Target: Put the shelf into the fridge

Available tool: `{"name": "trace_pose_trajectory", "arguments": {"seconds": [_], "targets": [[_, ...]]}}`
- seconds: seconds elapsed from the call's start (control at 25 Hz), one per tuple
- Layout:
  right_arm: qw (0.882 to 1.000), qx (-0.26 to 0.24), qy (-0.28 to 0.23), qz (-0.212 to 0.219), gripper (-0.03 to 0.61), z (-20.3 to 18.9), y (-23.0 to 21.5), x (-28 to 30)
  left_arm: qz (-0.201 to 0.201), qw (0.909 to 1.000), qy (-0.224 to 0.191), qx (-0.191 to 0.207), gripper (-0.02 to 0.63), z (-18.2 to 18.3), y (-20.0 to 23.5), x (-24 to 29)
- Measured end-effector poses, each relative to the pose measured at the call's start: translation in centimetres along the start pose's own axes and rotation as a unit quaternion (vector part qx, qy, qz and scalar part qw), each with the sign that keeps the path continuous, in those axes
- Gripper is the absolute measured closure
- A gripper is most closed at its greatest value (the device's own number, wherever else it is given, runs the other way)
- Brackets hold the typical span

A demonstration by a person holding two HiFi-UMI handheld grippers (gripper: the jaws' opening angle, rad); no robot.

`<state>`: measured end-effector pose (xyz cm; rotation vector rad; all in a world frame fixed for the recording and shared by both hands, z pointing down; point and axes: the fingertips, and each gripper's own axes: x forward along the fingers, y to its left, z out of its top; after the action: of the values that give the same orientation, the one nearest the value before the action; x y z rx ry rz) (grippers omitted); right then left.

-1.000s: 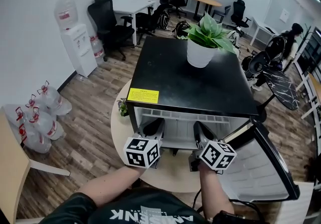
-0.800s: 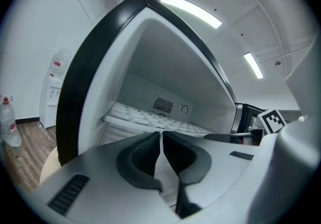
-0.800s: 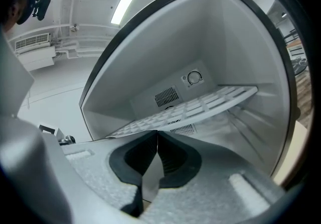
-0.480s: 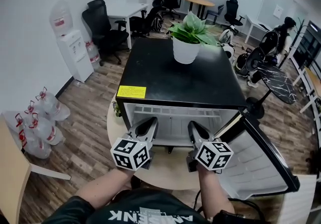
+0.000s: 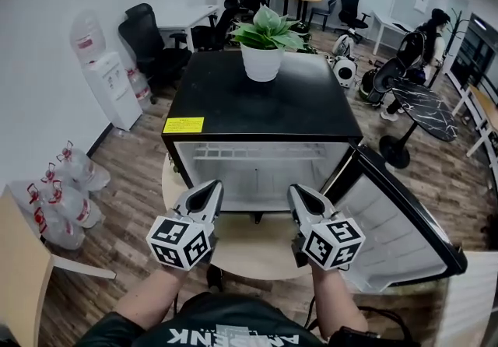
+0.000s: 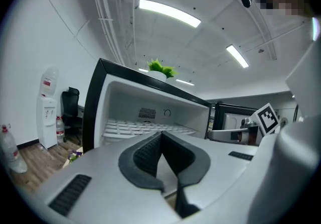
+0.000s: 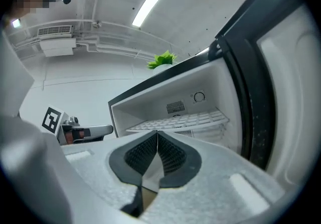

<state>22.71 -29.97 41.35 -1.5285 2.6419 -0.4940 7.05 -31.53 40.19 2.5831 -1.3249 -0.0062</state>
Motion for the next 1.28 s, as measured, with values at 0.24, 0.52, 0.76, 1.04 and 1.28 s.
{"name": "trace_pose_trajectory", "arguments": {"seconds": [0.24, 0.52, 0.76, 1.04, 1.28], "targets": [[1.0, -0.027, -0.009, 0.013, 0.569, 0.8, 1.2, -2.8, 0.023, 0.9995, -0.02, 0.008, 0.612, 1.0, -0.7, -2.7], [0.999, -0.038, -0.028, 0.019, 0.569, 1.7, 2.8, -4.1, 0.027, 0.9995, -0.011, 0.012, 0.612, 1.3, -0.5, -4.7], [0.998, -0.034, -0.045, -0.002, 0.569, 2.5, 5.3, -3.9, 0.015, 0.9979, -0.039, 0.049, 0.612, 3.2, 0.8, -7.1], [0.996, -0.06, -0.051, -0.033, 0.571, 3.5, 9.1, -2.9, -0.007, 0.9967, -0.046, 0.066, 0.612, 5.1, 3.8, -10.1], [0.993, -0.079, -0.053, -0.066, 0.572, 3.9, 11.0, -3.1, -0.031, 0.9968, -0.047, 0.057, 0.612, 5.8, 5.0, -11.4]]}}
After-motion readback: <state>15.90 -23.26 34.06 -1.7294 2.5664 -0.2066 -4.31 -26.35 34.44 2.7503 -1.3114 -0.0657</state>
